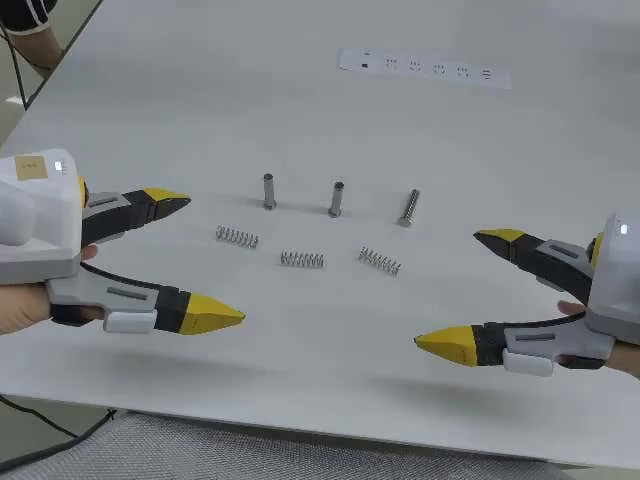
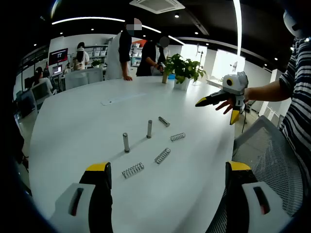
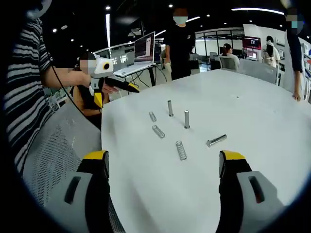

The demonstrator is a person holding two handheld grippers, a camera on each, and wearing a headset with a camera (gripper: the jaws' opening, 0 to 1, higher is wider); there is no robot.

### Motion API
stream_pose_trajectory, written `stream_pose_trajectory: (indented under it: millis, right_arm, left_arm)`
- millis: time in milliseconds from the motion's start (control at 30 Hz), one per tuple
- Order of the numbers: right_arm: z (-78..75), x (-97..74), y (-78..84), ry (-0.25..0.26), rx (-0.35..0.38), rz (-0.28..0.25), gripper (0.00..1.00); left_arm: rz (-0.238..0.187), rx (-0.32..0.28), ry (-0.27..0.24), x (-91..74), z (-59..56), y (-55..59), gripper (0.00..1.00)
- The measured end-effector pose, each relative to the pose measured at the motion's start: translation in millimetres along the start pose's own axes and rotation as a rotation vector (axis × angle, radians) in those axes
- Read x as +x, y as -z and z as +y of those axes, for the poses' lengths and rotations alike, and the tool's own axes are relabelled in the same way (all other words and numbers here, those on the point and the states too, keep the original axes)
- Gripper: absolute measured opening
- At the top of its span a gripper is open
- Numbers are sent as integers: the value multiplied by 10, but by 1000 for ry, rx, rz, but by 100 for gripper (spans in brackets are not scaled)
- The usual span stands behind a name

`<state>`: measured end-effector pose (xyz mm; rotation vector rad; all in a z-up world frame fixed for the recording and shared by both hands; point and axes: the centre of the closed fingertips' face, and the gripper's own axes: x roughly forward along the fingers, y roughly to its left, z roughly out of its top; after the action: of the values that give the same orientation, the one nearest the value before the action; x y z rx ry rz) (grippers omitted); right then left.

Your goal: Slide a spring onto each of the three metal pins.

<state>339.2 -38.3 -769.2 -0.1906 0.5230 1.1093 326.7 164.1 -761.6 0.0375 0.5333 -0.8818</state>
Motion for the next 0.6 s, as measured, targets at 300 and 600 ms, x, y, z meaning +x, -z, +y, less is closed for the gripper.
stream_pose_trajectory:
  millis: [300, 600]
  right_arm:
    - [20, -5, -3, 4, 0, -3, 92]
    - [2, -18, -2, 10, 4, -1, 92]
  left_arm:
    - [-1, -5, -10, -50, 26, 14, 96]
    - [-2, -4, -14, -41, 24, -5, 97]
